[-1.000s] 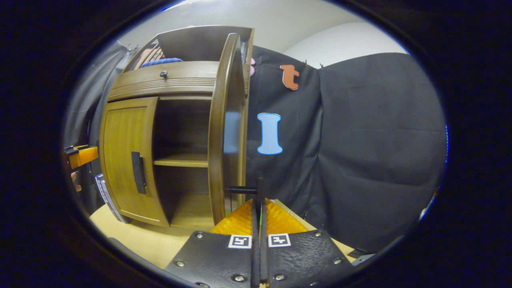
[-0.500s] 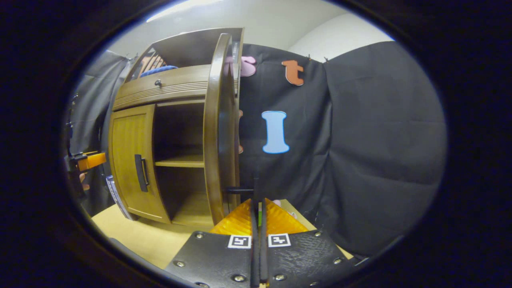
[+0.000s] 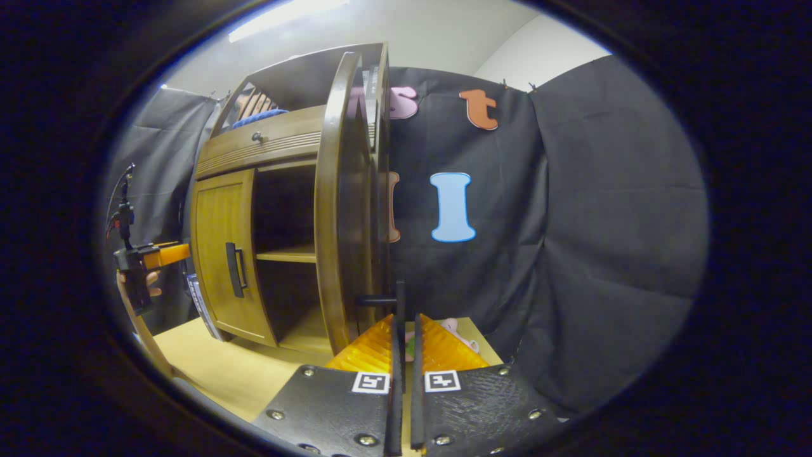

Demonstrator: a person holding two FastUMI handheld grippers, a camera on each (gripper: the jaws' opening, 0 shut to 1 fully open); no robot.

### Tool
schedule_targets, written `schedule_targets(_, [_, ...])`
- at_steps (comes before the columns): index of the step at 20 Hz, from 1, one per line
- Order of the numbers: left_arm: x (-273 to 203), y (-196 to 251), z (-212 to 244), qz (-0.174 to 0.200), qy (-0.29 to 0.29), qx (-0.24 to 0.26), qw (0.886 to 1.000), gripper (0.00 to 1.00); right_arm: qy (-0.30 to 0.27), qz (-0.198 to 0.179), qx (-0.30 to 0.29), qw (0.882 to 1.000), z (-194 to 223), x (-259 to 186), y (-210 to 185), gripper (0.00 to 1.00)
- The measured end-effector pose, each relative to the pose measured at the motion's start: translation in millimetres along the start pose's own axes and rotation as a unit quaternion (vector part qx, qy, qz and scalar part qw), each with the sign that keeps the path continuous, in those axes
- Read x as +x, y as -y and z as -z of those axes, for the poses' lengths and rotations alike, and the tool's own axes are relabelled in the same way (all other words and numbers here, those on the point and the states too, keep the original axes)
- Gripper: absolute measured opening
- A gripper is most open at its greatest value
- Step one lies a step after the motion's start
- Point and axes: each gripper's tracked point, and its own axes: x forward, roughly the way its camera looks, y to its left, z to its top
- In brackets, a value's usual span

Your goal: Open the right door of the double-door shoe cabinet with the right hand, and open the left door with the left hand.

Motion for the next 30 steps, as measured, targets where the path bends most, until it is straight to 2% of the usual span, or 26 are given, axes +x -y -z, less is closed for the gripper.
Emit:
schedule_targets(5, [16, 11, 7, 0.009, 0.0, -0.019, 1.0, 0.94, 0.014, 0.038, -0.031, 0.999, -1, -17, 4, 0.07])
schedule_targets(6, [21, 14, 9, 0.013, 0.001, -0.022, 1.0, 0.94, 0.018, 0.045, -0.04, 0.998, -2, -27, 4, 0.13])
schedule_targets(7, [25, 17, 10, 0.017, 0.006, -0.024, 1.0, 0.94, 0.024, 0.048, -0.042, 0.998, -4, -33, 2, 0.13])
schedule_targets(8, [30, 21, 11, 0.02, 0.009, -0.024, 0.999, 0.94, 0.033, 0.056, -0.046, 0.997, -8, -44, 2, 0.18])
schedule_targets(9, [35, 23, 14, 0.02, 0.01, -0.021, 1.0, 0.96, 0.043, 0.057, -0.048, 0.996, -13, -55, -1, 0.37])
schedule_targets(14, [50, 35, 29, 0.023, 0.007, -0.009, 1.0, 0.94, 0.068, 0.054, -0.033, 0.996, -27, -92, -29, 0.41])
schedule_targets(15, [52, 38, 33, 0.027, 0.005, -0.008, 1.0, 0.94, 0.071, 0.052, -0.034, 0.995, -29, -97, -37, 0.51])
schedule_targets(17, [58, 43, 36, 0.031, 0.009, -0.006, 0.999, 0.95, 0.076, 0.043, -0.038, 0.995, -35, -104, -59, 0.59])
schedule_targets(19, [65, 45, 36, 0.033, 0.016, -0.003, 0.999, 0.94, 0.082, 0.029, -0.037, 0.996, -41, -114, -82, 0.98])
schedule_targets(20, [68, 46, 36, 0.034, 0.02, -0.003, 0.999, 0.96, 0.085, 0.027, -0.032, 0.996, -44, -117, -92, 0.98])
schedule_targets(23, [83, 50, 44, 0.037, 0.024, -0.008, 0.999, 0.94, 0.092, 0.006, -0.014, 0.996, -47, -129, -127, 0.98])
schedule_targets(24, [91, 55, 43, 0.046, 0.031, -0.011, 0.998, 0.92, 0.096, -0.005, -0.01, 0.995, -48, -130, -138, 0.98])
schedule_targets(25, [98, 59, 47, 0.054, 0.032, -0.009, 0.998, 0.82, 0.097, -0.011, -0.013, 0.995, -47, -133, -146, 0.98])
schedule_targets(27, [110, 53, 62, 0.038, 0.019, 0.007, 0.999, 0.72, 0.098, -0.016, -0.022, 0.995, -44, -136, -157, 0.97])
schedule_targets(30, [117, 49, 76, 0.021, 0.005, 0.028, 0.999, 0.71, 0.089, -0.041, -0.028, 0.995, -35, -139, -180, 0.98])
